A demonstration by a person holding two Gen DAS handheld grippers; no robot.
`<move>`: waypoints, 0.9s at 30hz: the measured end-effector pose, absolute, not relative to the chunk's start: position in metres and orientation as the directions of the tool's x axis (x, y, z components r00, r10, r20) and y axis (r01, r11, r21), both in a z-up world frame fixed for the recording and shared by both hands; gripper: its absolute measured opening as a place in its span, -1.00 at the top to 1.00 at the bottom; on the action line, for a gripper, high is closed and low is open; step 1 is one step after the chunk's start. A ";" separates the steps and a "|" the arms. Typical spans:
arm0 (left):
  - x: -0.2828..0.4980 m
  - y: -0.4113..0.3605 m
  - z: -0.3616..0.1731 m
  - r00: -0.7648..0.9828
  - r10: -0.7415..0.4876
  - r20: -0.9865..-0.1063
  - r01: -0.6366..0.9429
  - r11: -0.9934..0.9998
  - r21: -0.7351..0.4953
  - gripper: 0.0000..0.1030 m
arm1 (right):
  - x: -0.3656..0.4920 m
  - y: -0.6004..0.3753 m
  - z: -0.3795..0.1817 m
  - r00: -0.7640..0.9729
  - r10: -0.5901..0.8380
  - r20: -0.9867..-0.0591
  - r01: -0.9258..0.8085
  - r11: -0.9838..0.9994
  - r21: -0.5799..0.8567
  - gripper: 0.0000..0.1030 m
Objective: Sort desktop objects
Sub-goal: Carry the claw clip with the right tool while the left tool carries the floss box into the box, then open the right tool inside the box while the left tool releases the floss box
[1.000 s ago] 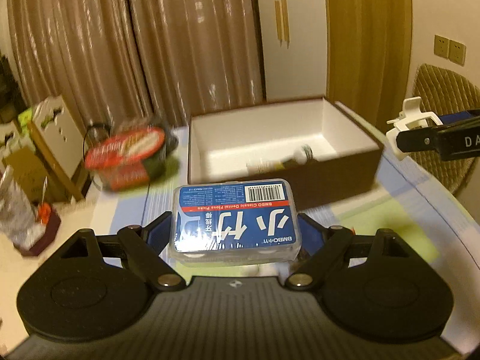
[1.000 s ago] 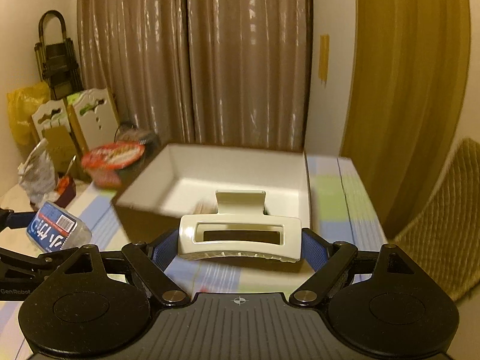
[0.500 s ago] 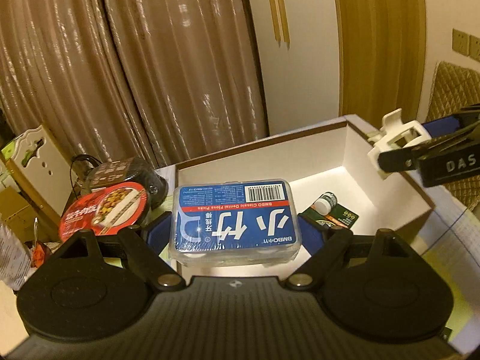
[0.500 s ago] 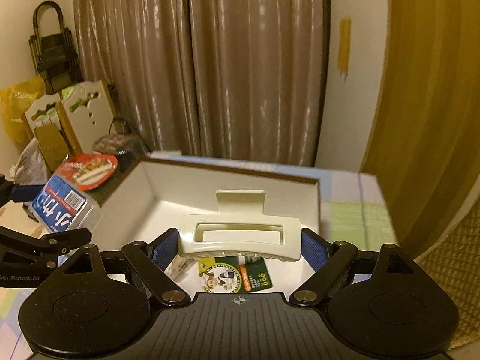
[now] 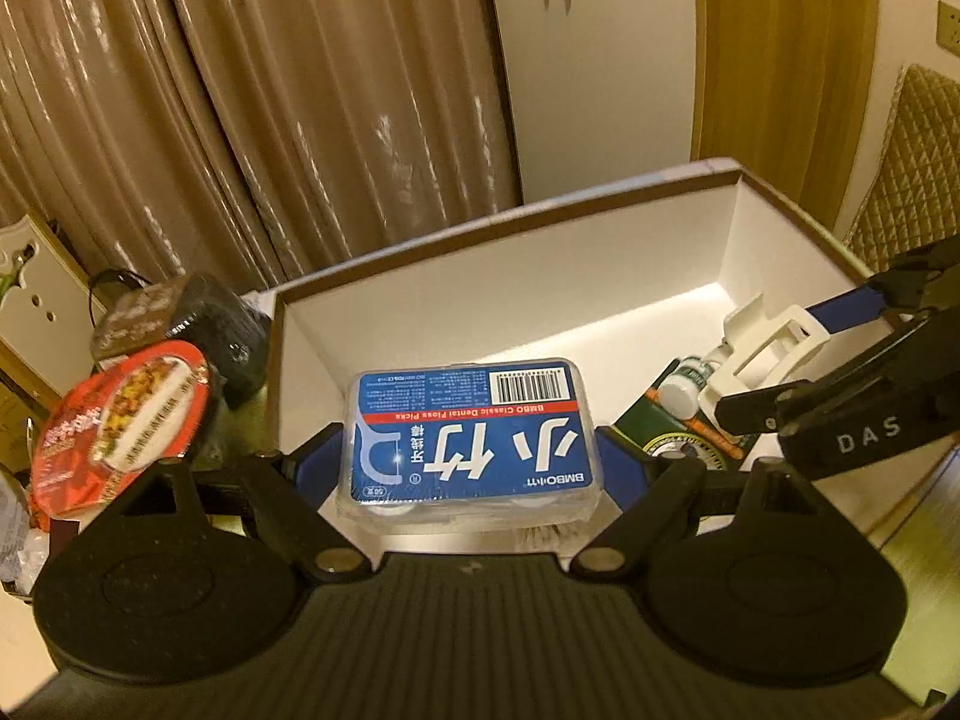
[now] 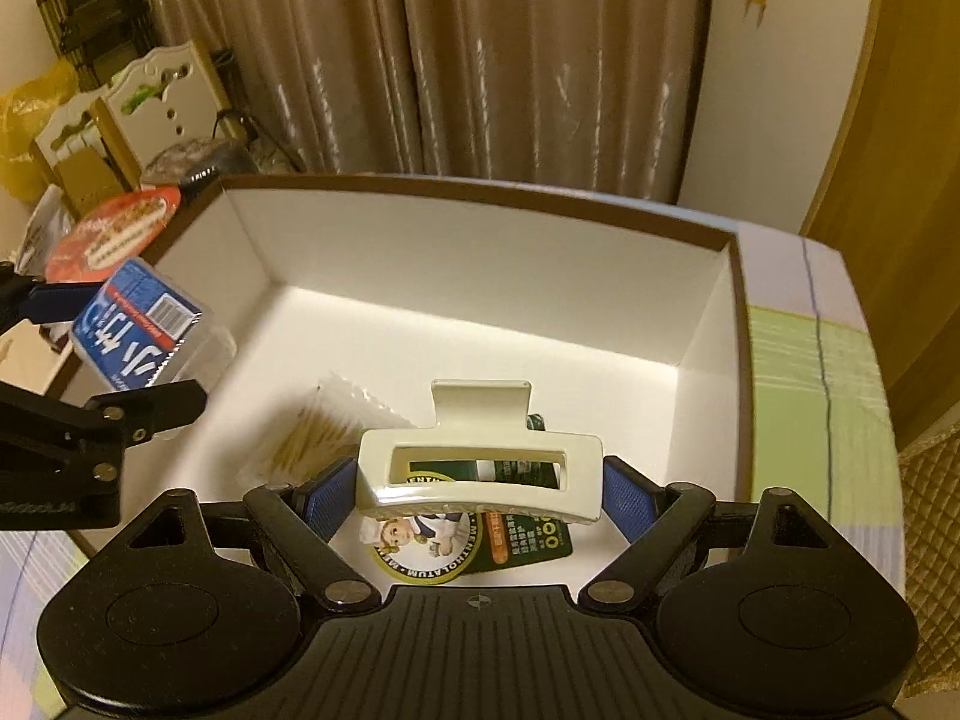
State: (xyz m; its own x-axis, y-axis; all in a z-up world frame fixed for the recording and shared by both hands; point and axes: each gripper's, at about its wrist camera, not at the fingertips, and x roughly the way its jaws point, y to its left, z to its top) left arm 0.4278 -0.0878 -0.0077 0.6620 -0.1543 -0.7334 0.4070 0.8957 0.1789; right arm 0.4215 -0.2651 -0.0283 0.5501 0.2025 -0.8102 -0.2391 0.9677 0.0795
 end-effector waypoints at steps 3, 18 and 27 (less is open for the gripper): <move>0.437 -0.087 -0.015 0.653 -0.146 -0.744 0.403 0.898 0.178 -0.63 | 0.431 -0.267 -0.034 0.534 0.190 -0.824 -0.246 0.967 0.064 -0.65; 0.453 -0.088 -0.037 0.615 -0.148 -0.775 0.412 0.898 0.156 -0.64 | 0.436 -0.252 -0.044 0.495 0.177 -0.851 -0.313 0.950 0.015 -0.65; 0.454 -0.085 -0.038 0.614 -0.154 -0.774 0.406 0.903 0.142 -0.66 | 0.439 -0.248 -0.052 0.480 0.177 -0.859 -0.327 0.945 0.012 -0.65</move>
